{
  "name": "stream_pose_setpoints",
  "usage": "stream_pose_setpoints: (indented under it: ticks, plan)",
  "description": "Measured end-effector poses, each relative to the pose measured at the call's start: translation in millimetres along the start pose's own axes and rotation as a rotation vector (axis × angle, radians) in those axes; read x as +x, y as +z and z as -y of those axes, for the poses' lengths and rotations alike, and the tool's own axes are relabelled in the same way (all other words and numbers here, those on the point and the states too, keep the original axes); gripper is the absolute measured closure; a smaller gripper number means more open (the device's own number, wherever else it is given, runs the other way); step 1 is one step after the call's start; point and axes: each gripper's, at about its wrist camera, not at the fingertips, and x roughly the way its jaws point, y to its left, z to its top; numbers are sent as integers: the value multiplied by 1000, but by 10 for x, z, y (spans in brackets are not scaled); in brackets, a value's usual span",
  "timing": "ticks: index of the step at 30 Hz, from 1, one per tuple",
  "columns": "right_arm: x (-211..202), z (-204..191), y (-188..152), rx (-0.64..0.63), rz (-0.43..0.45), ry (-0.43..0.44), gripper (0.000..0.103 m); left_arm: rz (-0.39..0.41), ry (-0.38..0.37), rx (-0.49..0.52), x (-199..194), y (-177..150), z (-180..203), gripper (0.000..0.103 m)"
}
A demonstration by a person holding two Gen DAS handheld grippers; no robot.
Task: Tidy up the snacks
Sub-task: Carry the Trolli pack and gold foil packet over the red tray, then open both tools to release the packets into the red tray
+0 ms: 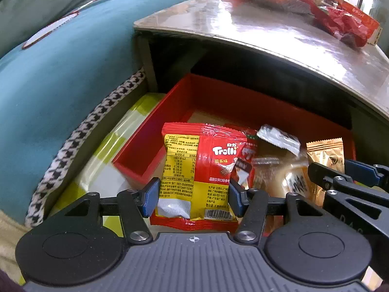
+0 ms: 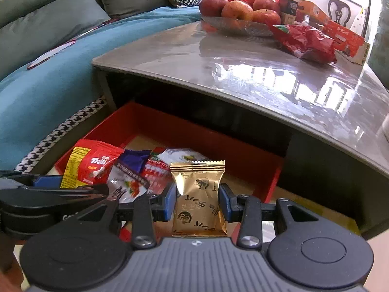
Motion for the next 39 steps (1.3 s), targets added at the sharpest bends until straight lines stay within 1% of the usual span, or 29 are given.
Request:
stream_pose_setpoints:
  ticks: [5, 8, 11, 15, 20, 22, 23, 26, 28, 32, 34, 39]
  plan:
    - [181, -1, 43, -12, 0, -4, 61, 10, 24, 22, 133, 84, 62, 38]
    - [249, 14, 48, 2, 7, -2, 61, -2, 31, 32, 248, 108, 101, 38]
    - [283, -4, 43, -13, 5, 23, 61, -7, 36, 35, 317, 131, 119, 37]
    - [296, 2, 57, -8, 12, 47, 57, -18, 28, 11, 334, 144, 51, 36]
    - [223, 10, 101, 18, 31, 98, 56, -25, 17, -31, 281, 183, -53, 32]
    - [177, 25, 123, 28, 45, 100, 51, -26, -1, -52, 248, 205, -95, 32]
    - [161, 33, 135, 34, 48, 105, 49, -23, -6, -59, 227, 215, -112, 31]
    - [114, 110, 154, 87, 49, 156, 47, -14, -15, -74, 165, 232, -144, 28]
    - [88, 146, 161, 118, 48, 197, 47, -13, -25, -87, 129, 238, -164, 28]
    - [63, 166, 178, 150, 39, 256, 46, -7, -34, -105, 62, 236, -210, 26]
    - [53, 142, 187, 146, 37, 252, 44, -8, -38, -113, 42, 224, -231, 25]
    - [-52, 143, 149, 116, 24, 208, 44, -14, -51, -100, -20, 166, -205, 25]
